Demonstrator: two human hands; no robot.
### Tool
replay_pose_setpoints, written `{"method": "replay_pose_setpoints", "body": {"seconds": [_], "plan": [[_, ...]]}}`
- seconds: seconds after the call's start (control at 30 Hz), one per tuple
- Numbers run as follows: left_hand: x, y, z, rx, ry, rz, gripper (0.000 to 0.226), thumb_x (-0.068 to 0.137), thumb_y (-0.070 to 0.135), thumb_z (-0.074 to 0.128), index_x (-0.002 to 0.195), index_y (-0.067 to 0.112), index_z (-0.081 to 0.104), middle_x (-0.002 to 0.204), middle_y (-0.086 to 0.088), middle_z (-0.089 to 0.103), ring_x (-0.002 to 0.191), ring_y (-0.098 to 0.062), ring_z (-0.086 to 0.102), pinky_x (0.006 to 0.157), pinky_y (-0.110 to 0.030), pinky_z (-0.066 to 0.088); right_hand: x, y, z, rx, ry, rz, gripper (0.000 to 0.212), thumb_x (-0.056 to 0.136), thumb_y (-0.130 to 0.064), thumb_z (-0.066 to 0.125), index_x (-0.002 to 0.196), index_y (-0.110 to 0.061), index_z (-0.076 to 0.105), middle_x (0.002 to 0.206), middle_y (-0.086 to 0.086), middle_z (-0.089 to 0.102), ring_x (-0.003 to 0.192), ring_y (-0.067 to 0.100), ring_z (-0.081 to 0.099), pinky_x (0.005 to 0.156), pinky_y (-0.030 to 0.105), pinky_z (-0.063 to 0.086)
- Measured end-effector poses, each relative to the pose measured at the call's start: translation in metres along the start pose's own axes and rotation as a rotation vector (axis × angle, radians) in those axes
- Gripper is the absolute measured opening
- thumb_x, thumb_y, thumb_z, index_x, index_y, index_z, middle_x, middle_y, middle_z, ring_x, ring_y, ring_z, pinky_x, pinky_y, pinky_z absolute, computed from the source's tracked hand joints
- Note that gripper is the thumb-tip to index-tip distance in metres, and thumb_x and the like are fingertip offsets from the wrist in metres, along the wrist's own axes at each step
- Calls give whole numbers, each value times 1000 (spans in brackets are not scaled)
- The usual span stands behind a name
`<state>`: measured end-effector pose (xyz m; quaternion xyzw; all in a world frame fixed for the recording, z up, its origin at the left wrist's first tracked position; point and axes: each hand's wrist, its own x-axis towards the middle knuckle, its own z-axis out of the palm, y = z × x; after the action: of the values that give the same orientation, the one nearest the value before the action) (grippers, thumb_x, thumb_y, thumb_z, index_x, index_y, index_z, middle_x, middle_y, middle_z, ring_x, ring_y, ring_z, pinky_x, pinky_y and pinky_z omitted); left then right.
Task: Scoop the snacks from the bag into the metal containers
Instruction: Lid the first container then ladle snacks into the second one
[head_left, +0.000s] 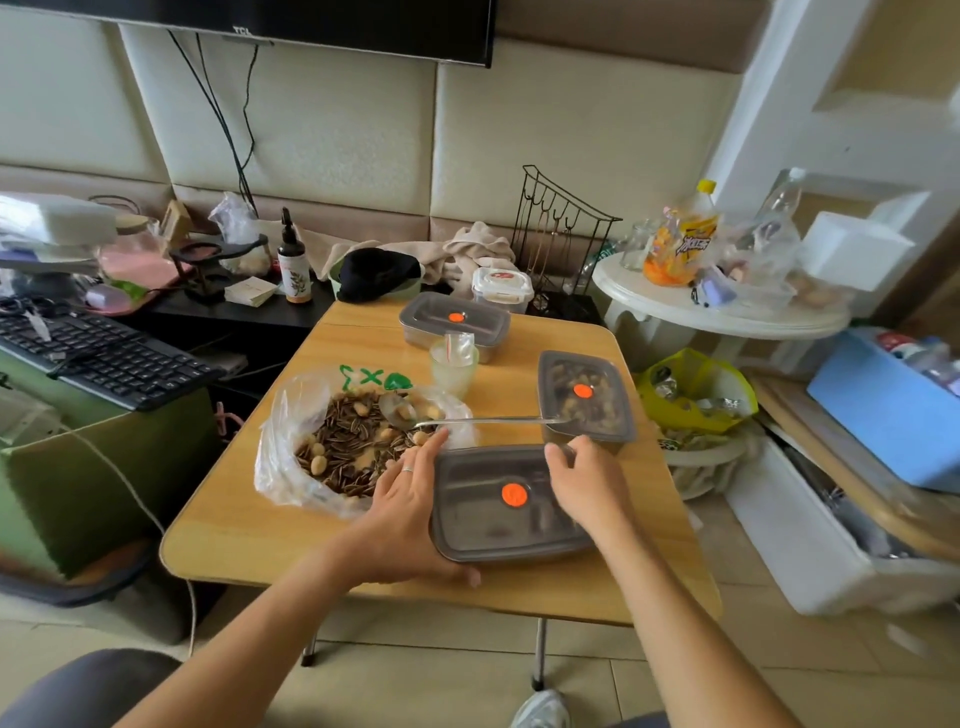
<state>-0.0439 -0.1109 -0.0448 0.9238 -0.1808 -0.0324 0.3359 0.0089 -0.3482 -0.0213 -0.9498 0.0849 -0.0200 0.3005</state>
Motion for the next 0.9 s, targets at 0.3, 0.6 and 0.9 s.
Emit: {"method": "replay_pose_setpoints", "body": {"seconds": [0.3, 0.6, 0.9], "plan": [[8, -2, -6, 119, -25, 5, 155, 49, 88, 68, 159, 17, -15, 159, 3, 23, 153, -14, 12, 128, -40, 2, -10, 1, 17, -165, 309, -147, 39, 107, -42, 50, 113, -7, 66, 111, 9, 69, 100, 23, 65, 74, 22, 40], [4, 4, -9, 75, -39, -23, 161, 52, 78, 81, 157, 19, -26, 161, 4, 21, 153, -13, 11, 127, -38, -1, -10, 2, 21, -104, 448, -257, 28, 102, -33, 62, 101, -5, 63, 98, 11, 64, 88, 27, 63, 69, 27, 43], [-1, 8, -14, 4, -31, -19, 164, 57, 62, 92, 151, 31, -38, 156, 16, 21, 138, 2, 13, 122, -29, -3, -6, -4, 4, 212, 319, -176, 18, 104, -32, 58, 98, -16, 54, 87, -3, 61, 78, 17, 56, 61, 29, 39]]}}
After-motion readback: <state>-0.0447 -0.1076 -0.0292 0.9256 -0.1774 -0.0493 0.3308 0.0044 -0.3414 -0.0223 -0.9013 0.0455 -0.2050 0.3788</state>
